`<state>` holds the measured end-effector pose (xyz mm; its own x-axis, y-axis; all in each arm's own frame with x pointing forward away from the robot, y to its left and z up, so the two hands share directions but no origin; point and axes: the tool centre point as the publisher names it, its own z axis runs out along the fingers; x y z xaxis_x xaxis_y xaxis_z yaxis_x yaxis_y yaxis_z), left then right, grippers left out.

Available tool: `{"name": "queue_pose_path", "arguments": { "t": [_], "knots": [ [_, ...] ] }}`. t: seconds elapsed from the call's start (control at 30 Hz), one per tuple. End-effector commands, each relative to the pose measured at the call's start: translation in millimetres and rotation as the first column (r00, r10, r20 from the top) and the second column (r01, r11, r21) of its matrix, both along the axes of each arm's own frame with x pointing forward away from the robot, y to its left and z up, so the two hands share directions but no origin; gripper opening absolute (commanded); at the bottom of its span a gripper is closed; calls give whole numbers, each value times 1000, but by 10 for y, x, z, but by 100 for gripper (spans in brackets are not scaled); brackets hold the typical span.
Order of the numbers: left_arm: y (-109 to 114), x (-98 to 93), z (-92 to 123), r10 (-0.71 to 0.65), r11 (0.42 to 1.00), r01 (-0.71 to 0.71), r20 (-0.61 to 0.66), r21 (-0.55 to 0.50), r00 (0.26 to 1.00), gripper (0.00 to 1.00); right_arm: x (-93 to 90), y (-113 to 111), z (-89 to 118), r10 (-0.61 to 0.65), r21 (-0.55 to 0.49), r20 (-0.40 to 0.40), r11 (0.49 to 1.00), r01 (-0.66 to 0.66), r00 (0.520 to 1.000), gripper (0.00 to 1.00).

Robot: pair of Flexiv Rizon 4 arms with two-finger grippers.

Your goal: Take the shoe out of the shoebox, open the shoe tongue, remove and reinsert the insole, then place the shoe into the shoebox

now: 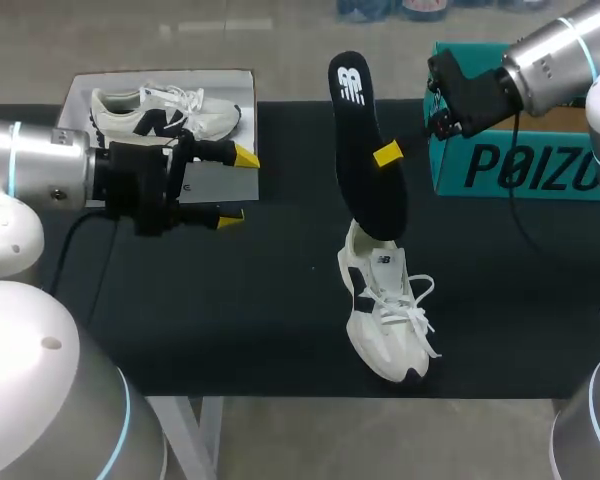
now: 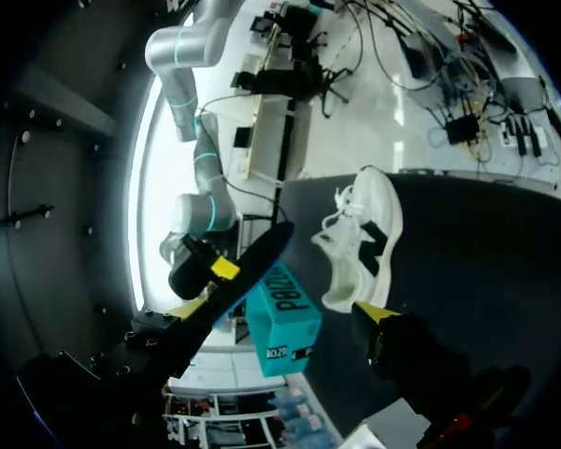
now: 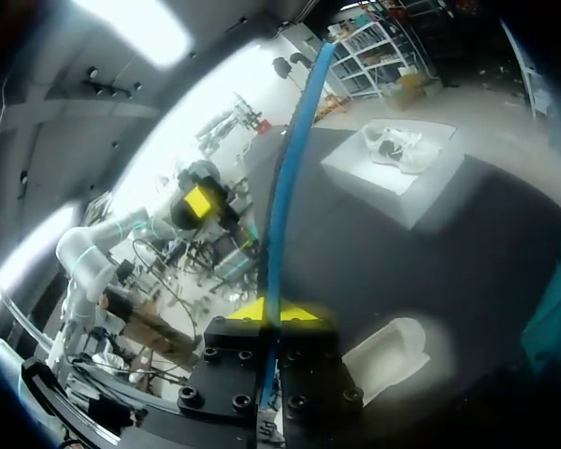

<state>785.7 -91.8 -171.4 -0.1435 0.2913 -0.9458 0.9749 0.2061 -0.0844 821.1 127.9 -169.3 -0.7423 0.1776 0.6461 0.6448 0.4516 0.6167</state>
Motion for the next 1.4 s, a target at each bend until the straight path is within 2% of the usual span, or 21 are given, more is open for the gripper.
{"name": "queue_pose_path", "arguments": {
  "t": [0.03,0.13,0.37,0.53,0.93,1.4],
  "knots": [
    [5,-9,6,0,1000,0,0,3,1000,100,-6,4,-3,-2,-2,1,1000,2,1000,0],
    [115,20,8,22,1000,-22,-39,-5,999,100,-6,4,-3,-2,-2,1,1000,2,1000,0],
    [364,76,34,75,996,-67,-184,51,980,100,-6,4,-3,-2,-2,1,1000,2,1000,0],
    [349,120,11,60,998,-58,-273,15,960,100,-6,4,-3,-2,-2,1,1000,2,1000,0],
    [256,168,-267,69,997,-76,-473,5,878,100,-6,4,-3,-2,-2,1,1000,2,1000,0],
    [251,186,-263,111,994,-107,-498,37,860,100,-6,4,-3,-2,-2,1,1000,2,1000,0]
  ]
}}
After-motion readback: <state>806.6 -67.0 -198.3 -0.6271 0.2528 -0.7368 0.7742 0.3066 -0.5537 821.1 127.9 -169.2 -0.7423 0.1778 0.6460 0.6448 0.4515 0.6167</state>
